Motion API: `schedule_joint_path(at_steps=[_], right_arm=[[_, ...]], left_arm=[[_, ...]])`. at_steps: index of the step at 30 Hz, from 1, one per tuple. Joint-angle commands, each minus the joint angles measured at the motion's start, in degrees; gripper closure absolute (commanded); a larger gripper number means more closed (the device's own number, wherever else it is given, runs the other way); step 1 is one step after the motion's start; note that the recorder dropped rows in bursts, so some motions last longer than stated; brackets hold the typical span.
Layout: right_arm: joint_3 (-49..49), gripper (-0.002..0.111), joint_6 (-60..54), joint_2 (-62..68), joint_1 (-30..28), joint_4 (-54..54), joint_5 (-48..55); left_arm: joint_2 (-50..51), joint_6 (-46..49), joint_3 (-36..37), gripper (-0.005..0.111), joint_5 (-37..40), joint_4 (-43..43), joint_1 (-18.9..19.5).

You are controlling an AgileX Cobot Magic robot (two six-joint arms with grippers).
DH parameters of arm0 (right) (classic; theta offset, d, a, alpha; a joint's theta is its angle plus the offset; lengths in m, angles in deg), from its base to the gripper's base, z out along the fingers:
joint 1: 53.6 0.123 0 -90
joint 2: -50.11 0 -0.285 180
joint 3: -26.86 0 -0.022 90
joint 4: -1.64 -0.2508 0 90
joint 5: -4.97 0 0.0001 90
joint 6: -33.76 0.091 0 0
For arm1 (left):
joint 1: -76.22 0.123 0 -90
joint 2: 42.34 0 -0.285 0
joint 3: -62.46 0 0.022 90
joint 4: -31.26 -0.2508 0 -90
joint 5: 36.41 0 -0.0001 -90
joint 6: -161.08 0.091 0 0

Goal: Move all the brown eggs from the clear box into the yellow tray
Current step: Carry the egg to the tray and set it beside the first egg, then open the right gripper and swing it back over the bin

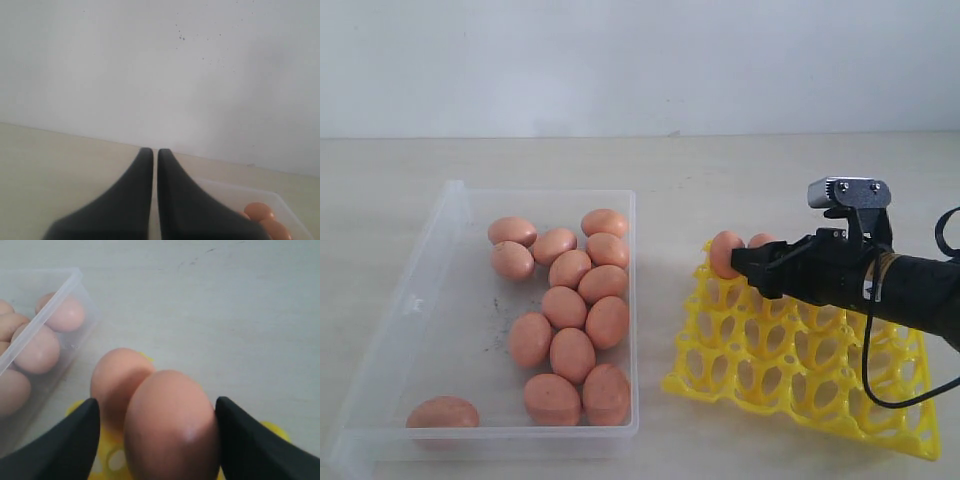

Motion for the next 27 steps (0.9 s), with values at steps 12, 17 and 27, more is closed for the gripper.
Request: schedule_joint_path(at_steps=[12, 17, 27], right_arm=[[-3.29, 0.108, 19.35, -19.85, -0.2, 23.58, 19.84], [-3.85, 0.109, 14.17, -25.59, -0.2, 22.65, 14.3], [-12.35, 0.109, -6.91, -47.76, 11.93, 25.42, 13.64]], left_arm=[[-0.15, -0.42, -0.18, 0.103, -0.92, 0.61, 0.08], [-0.15, -0.42, -0.18, 0.103, -0.92, 0.61, 0.08], [-0.15, -0.42, -0.18, 0.103, -0.92, 0.61, 0.08]])
